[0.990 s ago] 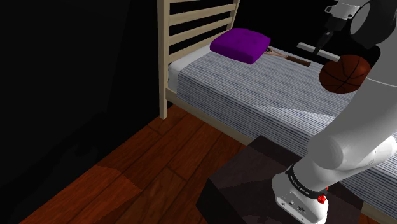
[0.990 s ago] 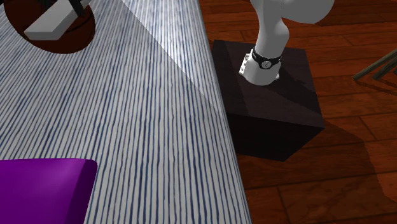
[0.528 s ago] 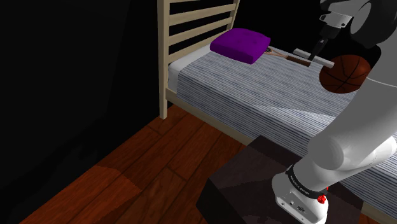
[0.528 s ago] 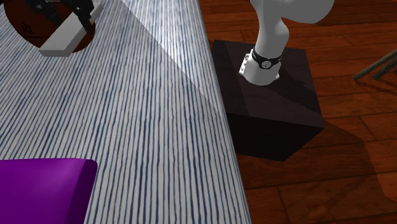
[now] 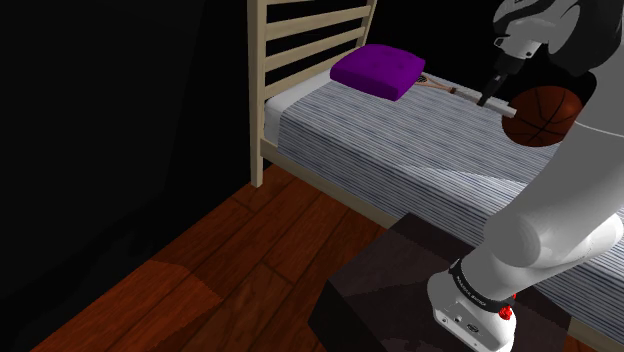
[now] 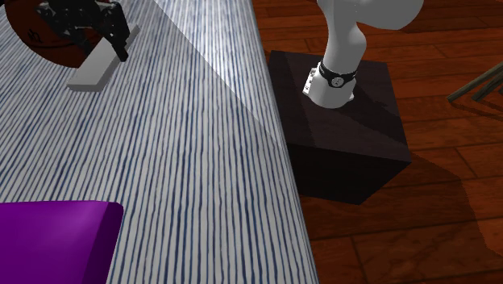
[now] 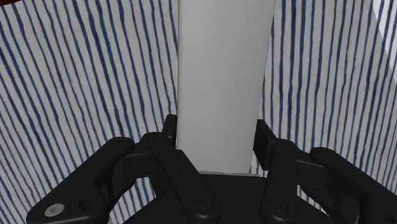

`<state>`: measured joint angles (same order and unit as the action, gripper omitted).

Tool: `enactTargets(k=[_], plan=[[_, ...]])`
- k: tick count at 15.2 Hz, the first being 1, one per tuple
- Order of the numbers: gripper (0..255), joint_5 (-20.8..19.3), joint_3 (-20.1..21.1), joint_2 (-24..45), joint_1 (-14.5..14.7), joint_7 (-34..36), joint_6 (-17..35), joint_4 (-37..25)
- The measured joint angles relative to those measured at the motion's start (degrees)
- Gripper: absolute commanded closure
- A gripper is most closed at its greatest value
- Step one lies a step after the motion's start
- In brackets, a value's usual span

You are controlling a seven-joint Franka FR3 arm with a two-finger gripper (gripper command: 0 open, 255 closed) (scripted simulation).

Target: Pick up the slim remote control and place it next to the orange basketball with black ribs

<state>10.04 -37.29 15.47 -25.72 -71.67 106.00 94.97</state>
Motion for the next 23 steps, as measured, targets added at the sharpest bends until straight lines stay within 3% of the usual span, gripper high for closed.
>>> enactTargets(k=[23], plan=[[255, 4.6, 2.0, 5.7, -0.9, -3.0, 15.4, 10.9]])
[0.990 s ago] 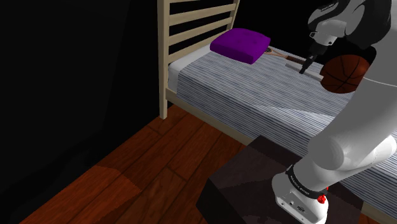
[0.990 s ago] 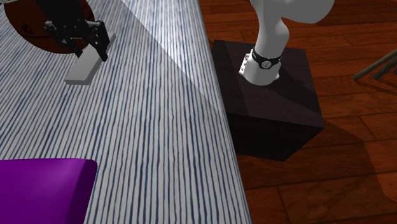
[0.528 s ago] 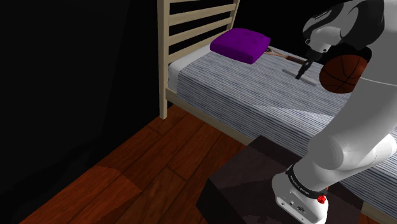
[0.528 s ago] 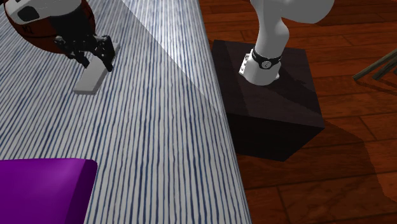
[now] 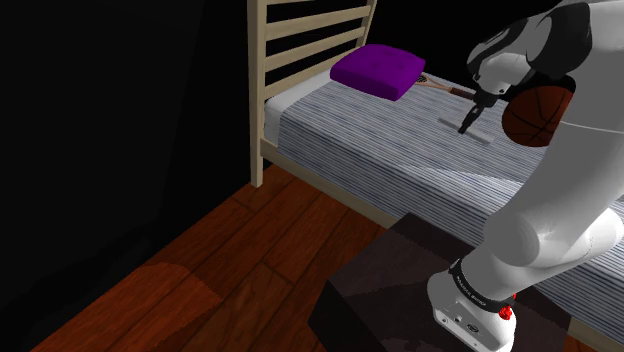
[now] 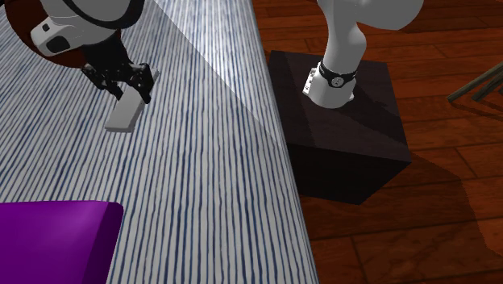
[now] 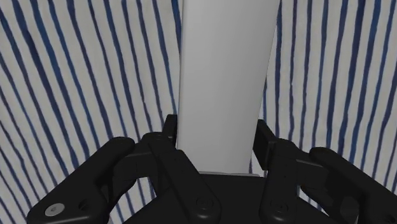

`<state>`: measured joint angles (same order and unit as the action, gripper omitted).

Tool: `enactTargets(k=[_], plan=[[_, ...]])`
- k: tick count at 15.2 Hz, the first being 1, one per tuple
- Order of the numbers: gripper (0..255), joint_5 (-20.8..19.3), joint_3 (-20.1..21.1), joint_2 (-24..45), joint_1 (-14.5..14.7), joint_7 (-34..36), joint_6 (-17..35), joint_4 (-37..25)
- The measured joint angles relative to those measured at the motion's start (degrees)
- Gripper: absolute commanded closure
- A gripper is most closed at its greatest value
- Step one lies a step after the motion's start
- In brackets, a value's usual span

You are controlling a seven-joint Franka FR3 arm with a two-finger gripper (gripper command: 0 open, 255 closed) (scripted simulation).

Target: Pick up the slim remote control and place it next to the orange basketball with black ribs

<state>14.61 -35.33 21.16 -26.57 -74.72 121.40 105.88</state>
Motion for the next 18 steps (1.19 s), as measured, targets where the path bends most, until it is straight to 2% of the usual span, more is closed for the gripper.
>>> enactTargets(k=[9, 10, 16, 18], plan=[[255, 1.1, 0.5, 1.4, -0.5, -0.7, 1.8, 0.6], [0, 1.1, 0.5, 1.4, -0.5, -0.7, 1.8, 0.6], [0, 1.1, 0.5, 1.4, -0.5, -0.7, 1.8, 0.6], [0, 0.1, 0.0, 0.2, -0.1, -0.1, -0.2, -0.4]])
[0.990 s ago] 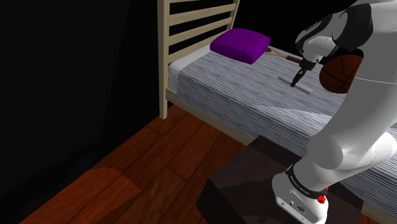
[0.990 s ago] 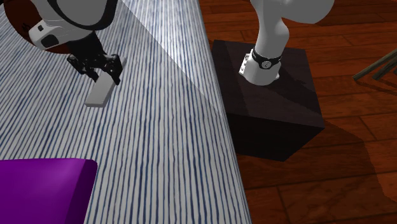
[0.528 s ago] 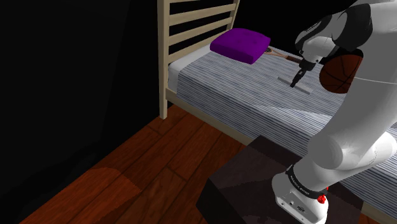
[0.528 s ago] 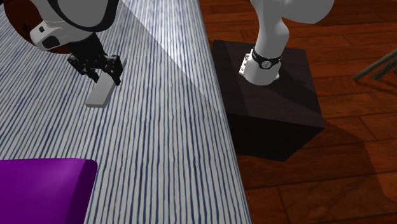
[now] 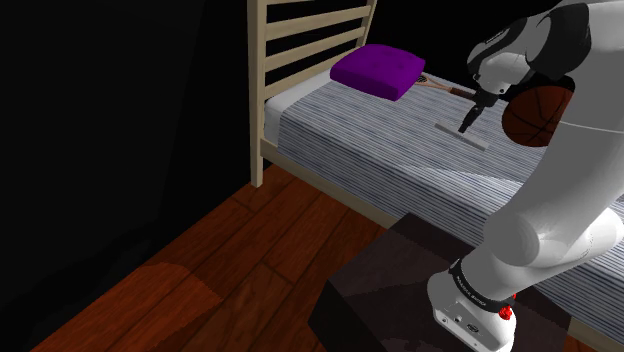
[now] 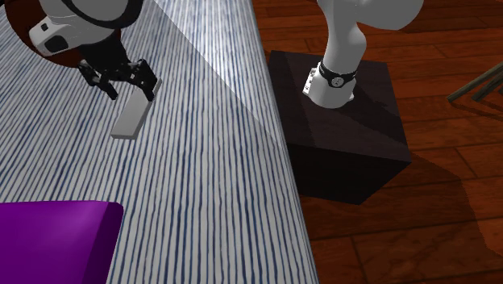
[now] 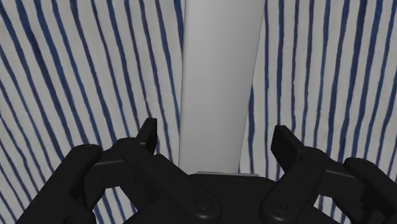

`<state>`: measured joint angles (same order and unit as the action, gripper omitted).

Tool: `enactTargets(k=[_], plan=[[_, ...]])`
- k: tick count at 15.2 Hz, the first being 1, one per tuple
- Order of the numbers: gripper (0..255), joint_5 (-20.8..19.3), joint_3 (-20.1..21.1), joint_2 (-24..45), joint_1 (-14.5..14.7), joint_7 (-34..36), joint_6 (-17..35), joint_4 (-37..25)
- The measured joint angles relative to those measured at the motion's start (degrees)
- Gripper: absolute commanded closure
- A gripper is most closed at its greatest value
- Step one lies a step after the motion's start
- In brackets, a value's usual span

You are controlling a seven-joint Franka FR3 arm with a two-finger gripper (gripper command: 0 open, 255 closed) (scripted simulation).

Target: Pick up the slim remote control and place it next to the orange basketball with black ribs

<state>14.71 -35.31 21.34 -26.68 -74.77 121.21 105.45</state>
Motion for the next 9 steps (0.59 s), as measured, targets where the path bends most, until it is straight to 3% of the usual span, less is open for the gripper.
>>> enactTargets(k=[3, 9], plan=[[0, -1.4, -0.7, -1.7, 0.3, 0.8, -3.3, -2.0], [0, -1.6, -0.8, -2.1, 0.4, 1.0, -3.9, -2.2]])
